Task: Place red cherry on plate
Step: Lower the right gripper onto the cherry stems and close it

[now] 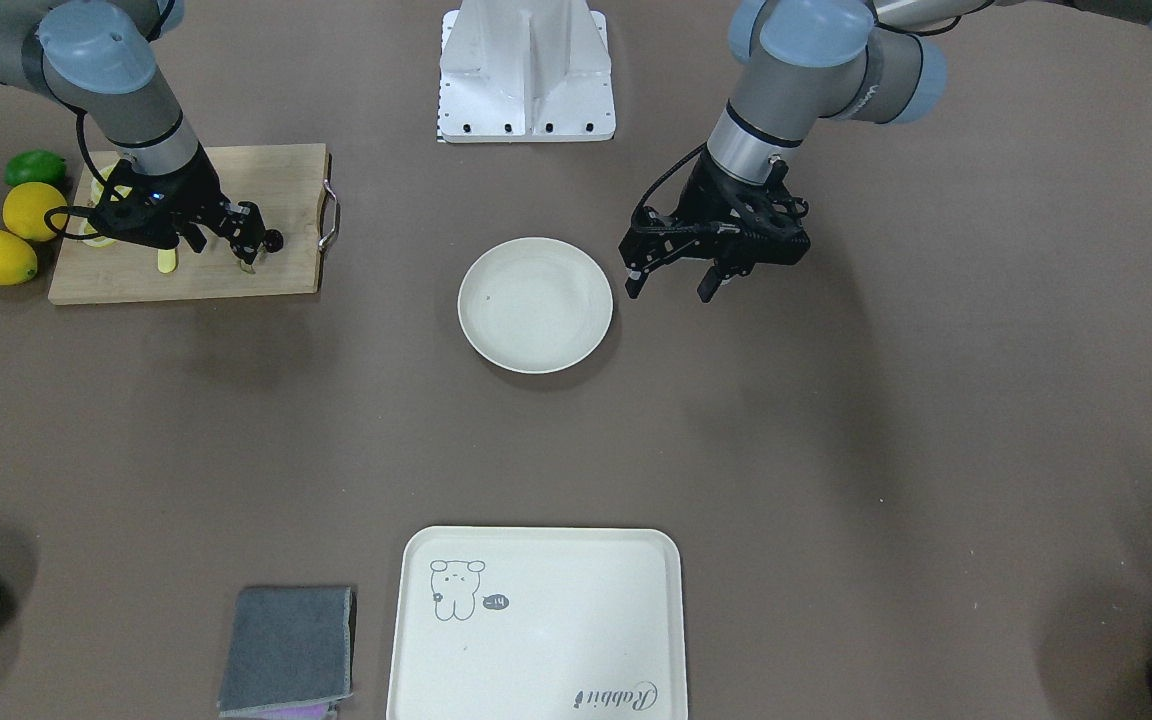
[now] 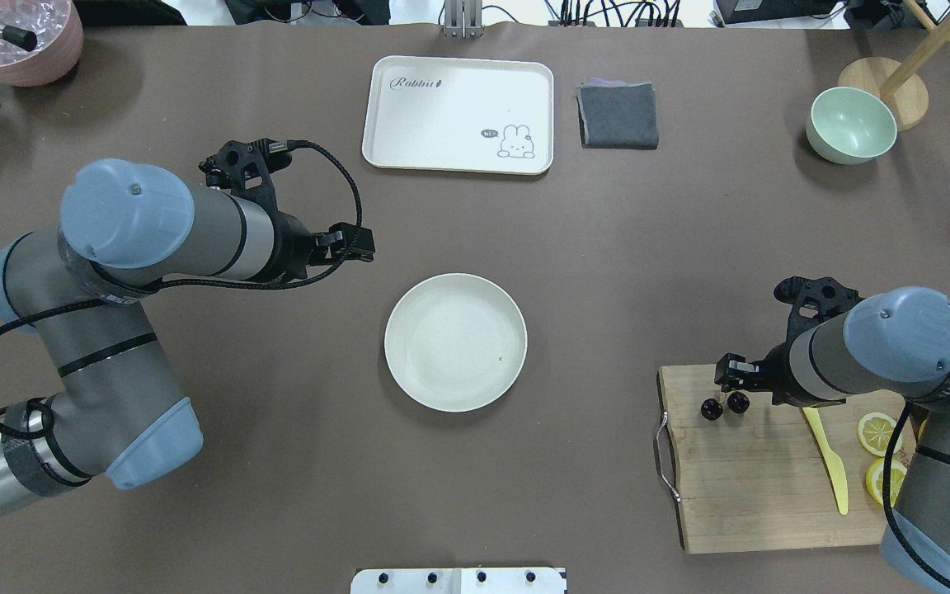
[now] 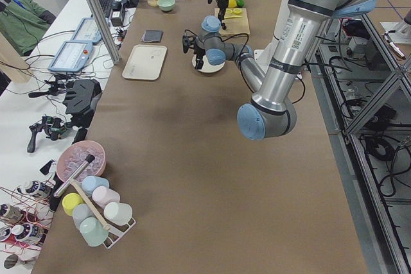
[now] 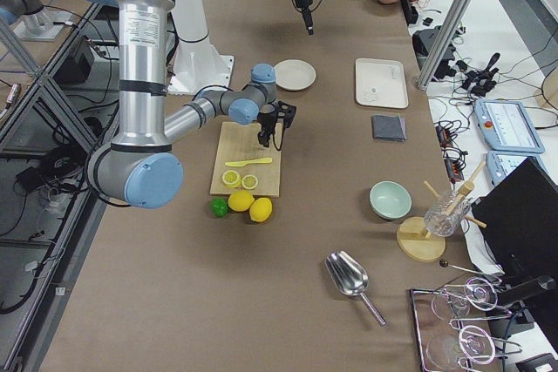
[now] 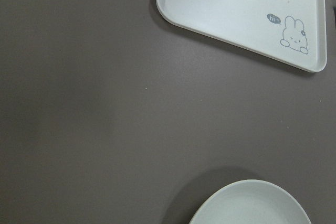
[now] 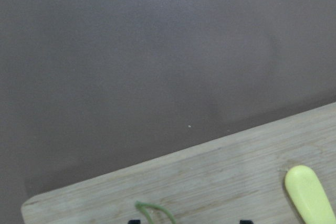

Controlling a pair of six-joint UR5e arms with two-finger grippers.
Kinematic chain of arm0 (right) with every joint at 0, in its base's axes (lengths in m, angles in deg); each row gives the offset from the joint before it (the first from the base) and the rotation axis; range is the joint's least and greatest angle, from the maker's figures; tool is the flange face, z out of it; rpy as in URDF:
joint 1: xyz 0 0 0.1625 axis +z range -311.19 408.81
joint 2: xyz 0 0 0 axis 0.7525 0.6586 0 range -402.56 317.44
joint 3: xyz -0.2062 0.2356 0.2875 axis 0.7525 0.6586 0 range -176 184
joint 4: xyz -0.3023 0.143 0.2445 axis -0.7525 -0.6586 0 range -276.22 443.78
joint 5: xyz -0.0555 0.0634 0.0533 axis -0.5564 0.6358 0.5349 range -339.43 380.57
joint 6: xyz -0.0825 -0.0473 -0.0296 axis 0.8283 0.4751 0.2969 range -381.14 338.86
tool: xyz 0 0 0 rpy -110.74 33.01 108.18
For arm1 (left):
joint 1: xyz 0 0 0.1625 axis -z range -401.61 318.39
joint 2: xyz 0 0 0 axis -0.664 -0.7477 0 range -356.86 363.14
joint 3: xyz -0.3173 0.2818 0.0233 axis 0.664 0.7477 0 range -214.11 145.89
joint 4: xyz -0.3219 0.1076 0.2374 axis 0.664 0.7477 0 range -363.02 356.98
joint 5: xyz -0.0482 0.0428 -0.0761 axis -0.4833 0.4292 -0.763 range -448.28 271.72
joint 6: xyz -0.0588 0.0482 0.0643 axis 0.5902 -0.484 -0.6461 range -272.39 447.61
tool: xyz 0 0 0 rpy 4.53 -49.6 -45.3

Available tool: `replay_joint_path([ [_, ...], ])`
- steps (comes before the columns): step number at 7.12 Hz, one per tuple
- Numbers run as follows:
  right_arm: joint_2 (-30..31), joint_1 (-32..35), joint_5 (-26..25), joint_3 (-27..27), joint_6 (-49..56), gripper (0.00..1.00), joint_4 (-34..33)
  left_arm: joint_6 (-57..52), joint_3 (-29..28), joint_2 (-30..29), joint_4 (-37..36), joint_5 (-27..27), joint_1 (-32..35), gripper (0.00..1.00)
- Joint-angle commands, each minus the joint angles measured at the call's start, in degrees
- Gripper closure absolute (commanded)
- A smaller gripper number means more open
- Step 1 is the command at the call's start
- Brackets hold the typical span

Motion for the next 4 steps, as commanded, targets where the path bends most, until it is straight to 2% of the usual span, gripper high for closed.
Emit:
replay_joint_path([
  [1,-0.01,-0.07,-0.05,0.03,-0.01,0.47,-0.05,0.00,0.07,0.00,0.00,0.00,0.01,0.02],
  [4,-0.01,-1.12,0.04,-0.59,-0.01,0.45,0.04,0.00,0.07,0.18,0.00,0.00,0.01,0.02],
])
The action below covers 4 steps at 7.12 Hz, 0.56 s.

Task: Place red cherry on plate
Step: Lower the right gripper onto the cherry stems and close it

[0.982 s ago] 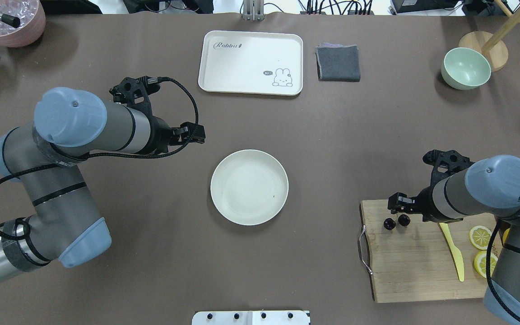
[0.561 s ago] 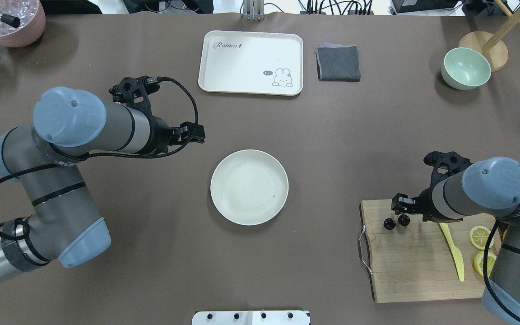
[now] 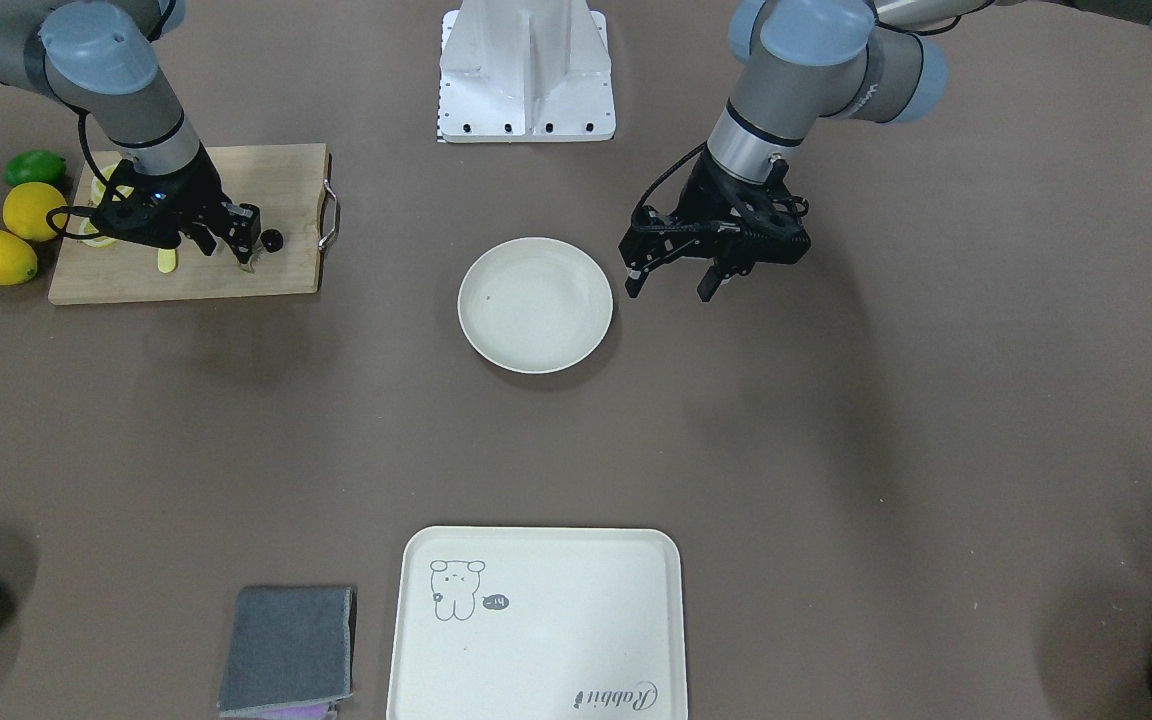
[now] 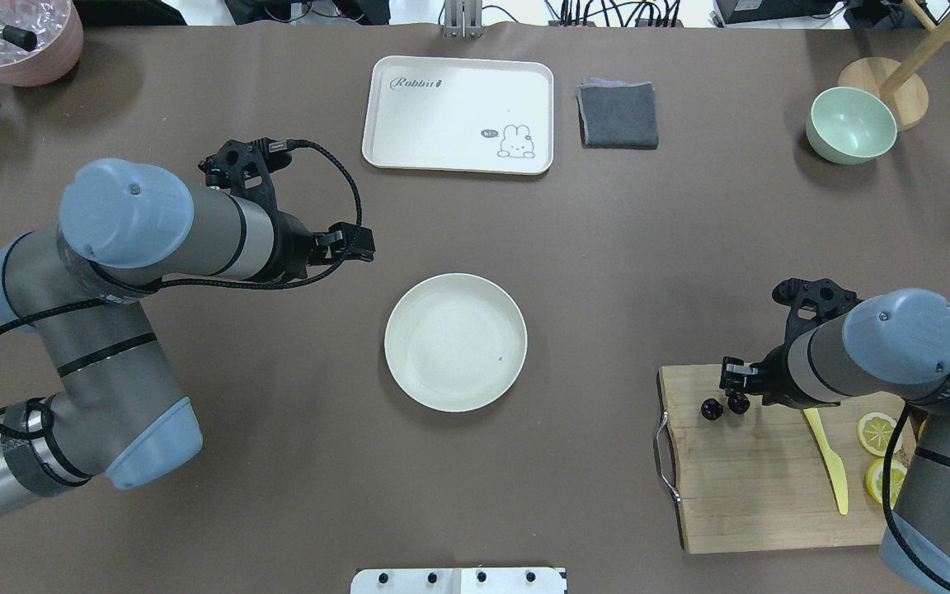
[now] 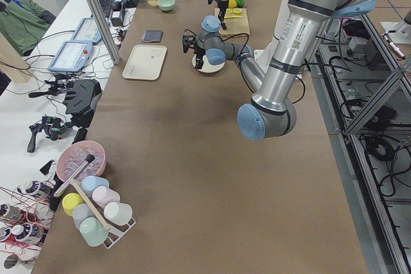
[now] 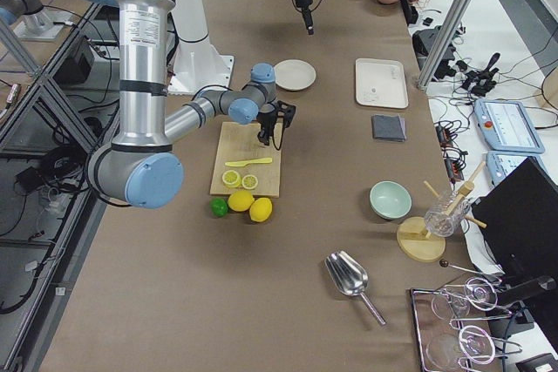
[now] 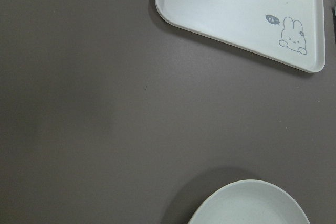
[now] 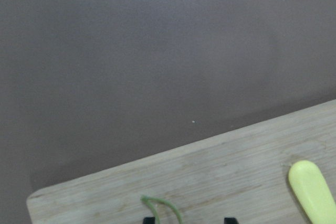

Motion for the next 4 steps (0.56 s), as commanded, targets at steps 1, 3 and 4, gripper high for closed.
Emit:
replay_joint_path([
  [1,0.00,-1.14,-0.15,-0.09,0.00,0.45,0.05,0.00,0.03,0.04,0.00,0.00,0.00,0.02],
  [3,-0.17,-1.58,-0.15,-0.09,0.00,0.44,0.05,0.00,0.03,0.03,0.00,0.00,0.09,0.02],
  [4,-0.52,-1.58,-0.15,0.00,0.00,0.55,-0.13,0.00,0.03,-0.05,0.00,0.00,0.09,0.02],
])
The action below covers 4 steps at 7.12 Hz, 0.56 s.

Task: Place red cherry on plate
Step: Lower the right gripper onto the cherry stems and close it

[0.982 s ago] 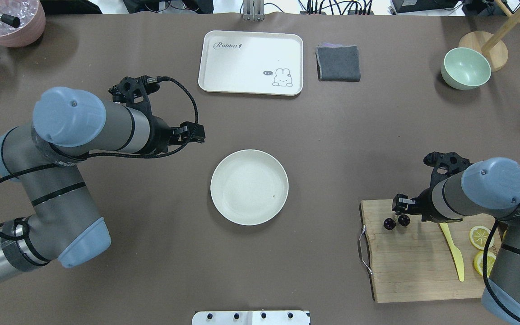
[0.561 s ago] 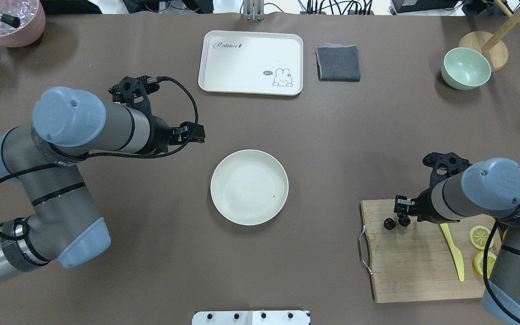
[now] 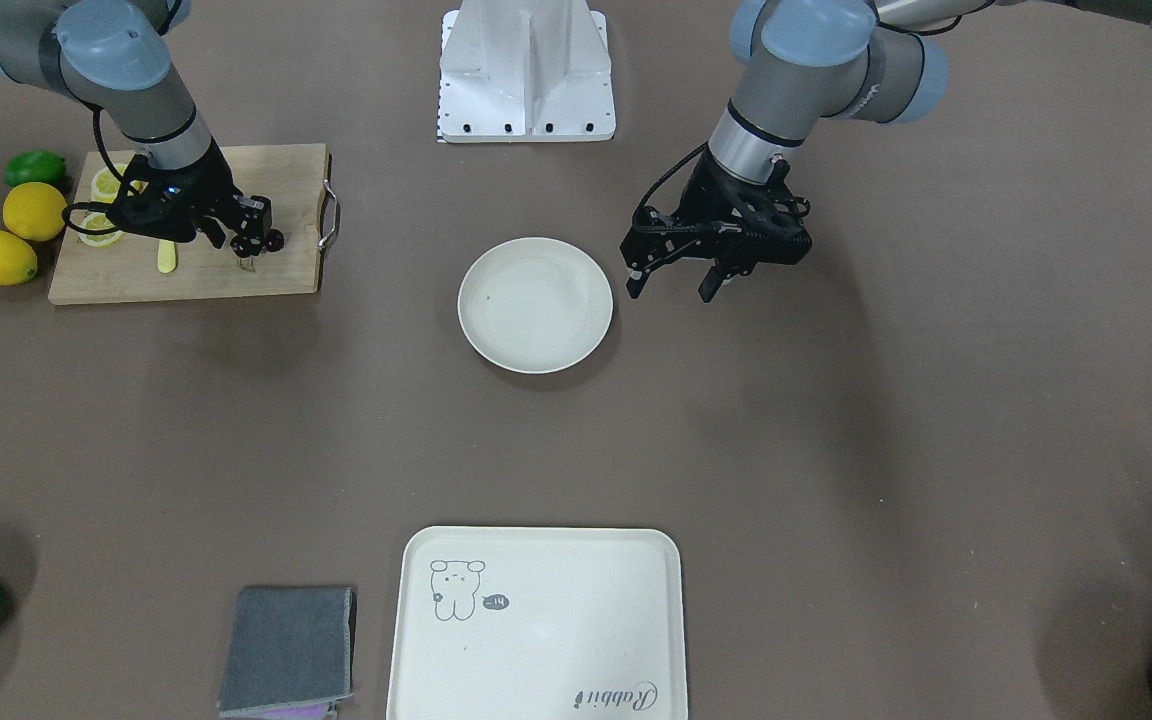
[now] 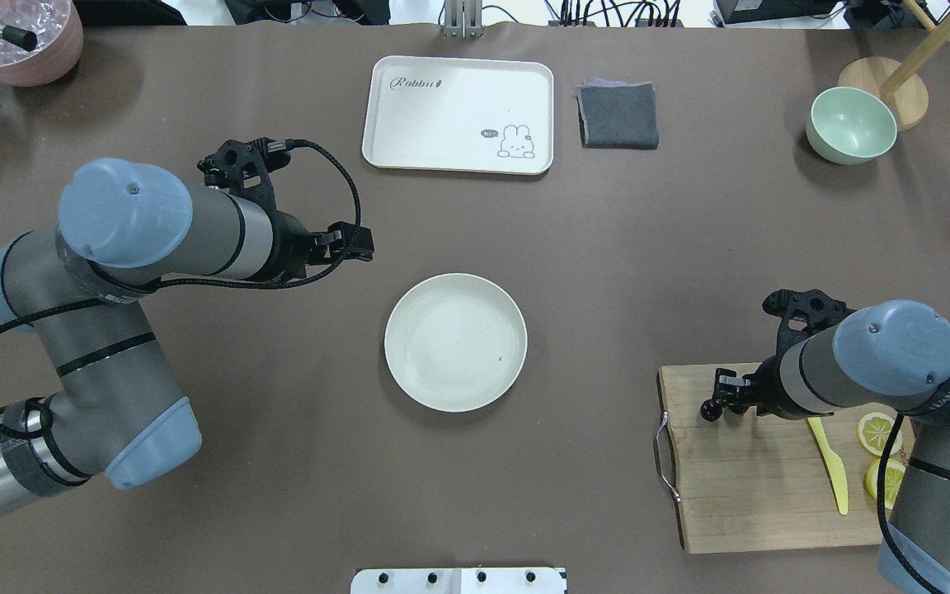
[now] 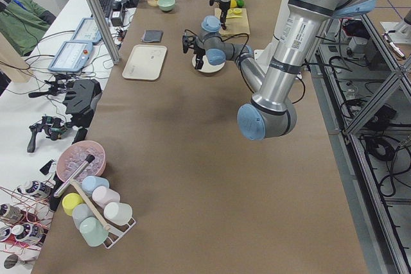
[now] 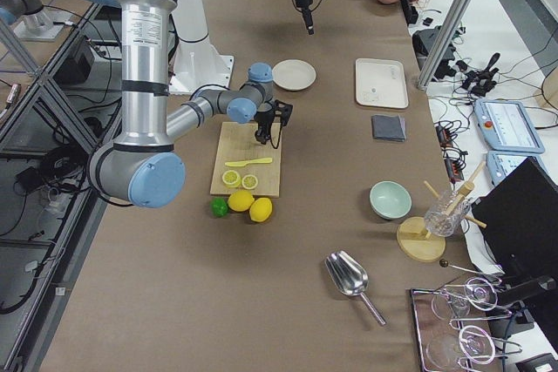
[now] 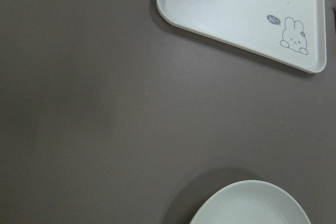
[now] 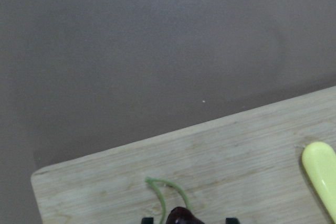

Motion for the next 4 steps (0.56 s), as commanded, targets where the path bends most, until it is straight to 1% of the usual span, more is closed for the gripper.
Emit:
replay_joint_path([
  [1,-0.33,-0.17,0.00,0.05,0.00,0.79,-0.14,0.00,0.00,-0.07,0.00,0.00,0.02,0.02],
  [2,-0.68,-0.08,0.00,-0.03,0.00,1.00,-0.14,0.00,0.00,0.01,0.00,0.00,0.02,0.02],
  [3,-0.77,0.18,0.08,-0.12,0.09,1.00,-0.14,0.00,0.00,-0.07,0.00,0.00,0.02,0.02],
  [4,-0.16,2.27,0.61,-0.99,0.44,1.00,-0.14,0.00,0.52,0.01,0.00,-0.09,0.02,0.02],
])
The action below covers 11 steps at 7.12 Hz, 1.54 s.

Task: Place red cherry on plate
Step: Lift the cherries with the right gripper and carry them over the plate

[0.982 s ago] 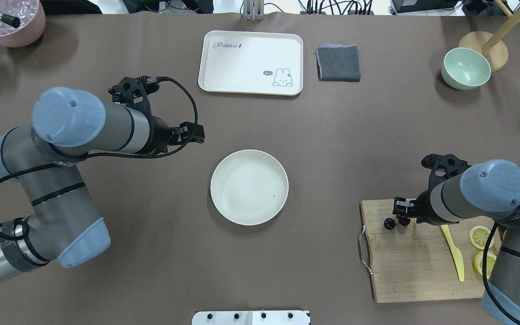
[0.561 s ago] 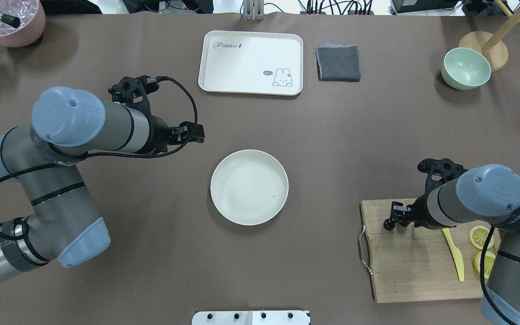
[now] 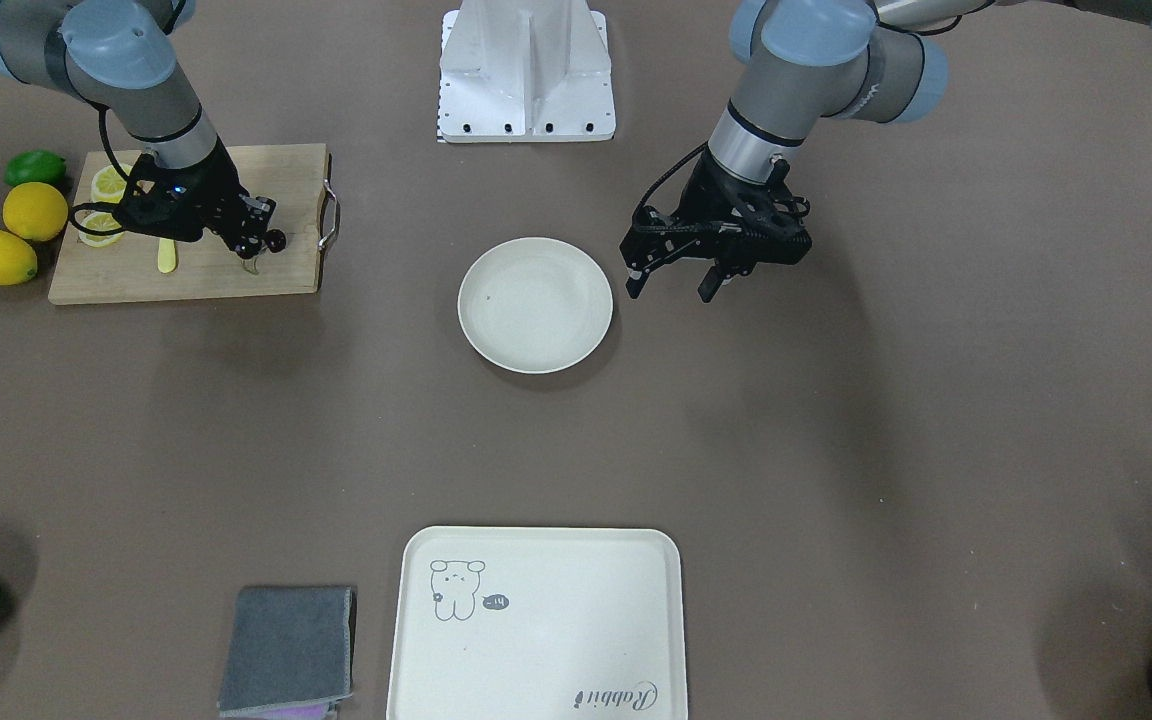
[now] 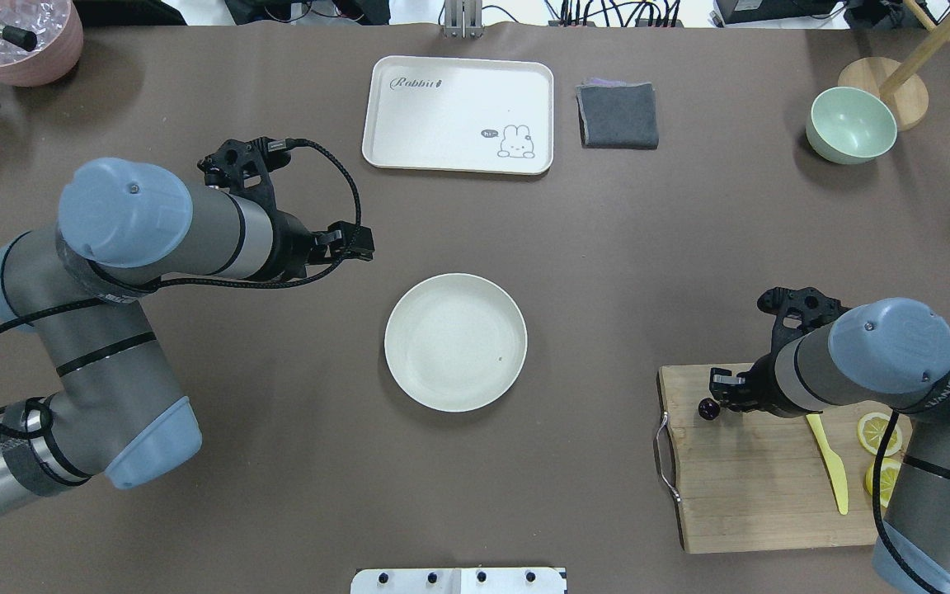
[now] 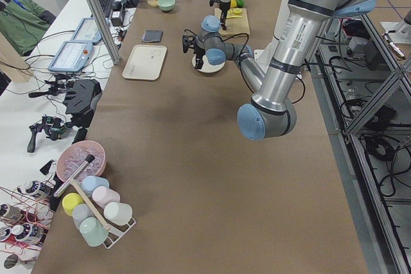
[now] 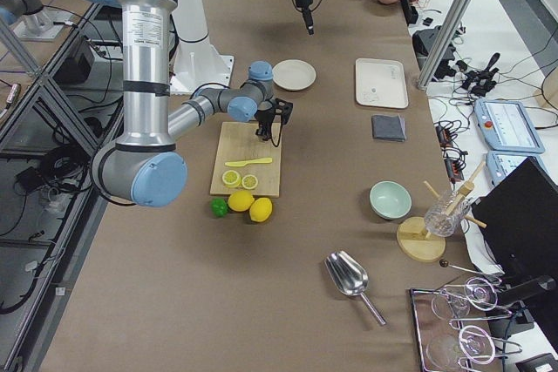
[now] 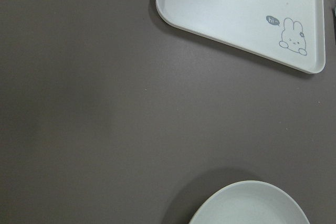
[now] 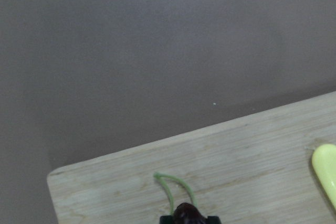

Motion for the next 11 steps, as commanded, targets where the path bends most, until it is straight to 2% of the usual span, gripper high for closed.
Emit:
replay_joint_path([
  [1,0.11,3.76,1.48,-2.09,0.38,1.00,-0.09,-0.09,0.72,0.05,0.00,-0.16,0.35,0.02],
  [3,-2.24,6.07,3.07,-5.69,0.56,1.00,-0.27,-3.92,0.82,0.83,0.00,-0.51,3.15,0.02],
  [4,-7.48,5.72,2.89,-4.83,0.47,1.00,-2.18,-6.65,0.73,2.14,0.00,-0.51,3.95,0.02],
  [5,-14.32,4.50,2.37,-4.48,0.39,1.00,-7.07,-7.55,0.73,3.46,0.00,-0.77,5.78,0.02],
  [6,-21.87,2.83,1.93,-2.12,0.21,1.00,-11.12,-8.69,1.08,5.65,0.09,-0.95,7.45,0.02],
  [7,-27.95,0.81,-0.42,2.77,0.12,1.00,-12.47,-8.87,0.73,6.98,0.09,-3.12,9.73,0.02],
  [9,-32.92,-1.04,-1.50,8.51,0.56,1.00,-12.49,-15.85,0.99,12.15,0.52,-4.64,14.13,0.02],
  [11,-38.88,-3.59,-4.47,16.14,0.39,1.00,-11.87,-17.31,0.99,13.84,0.61,-6.57,16.17,0.02],
])
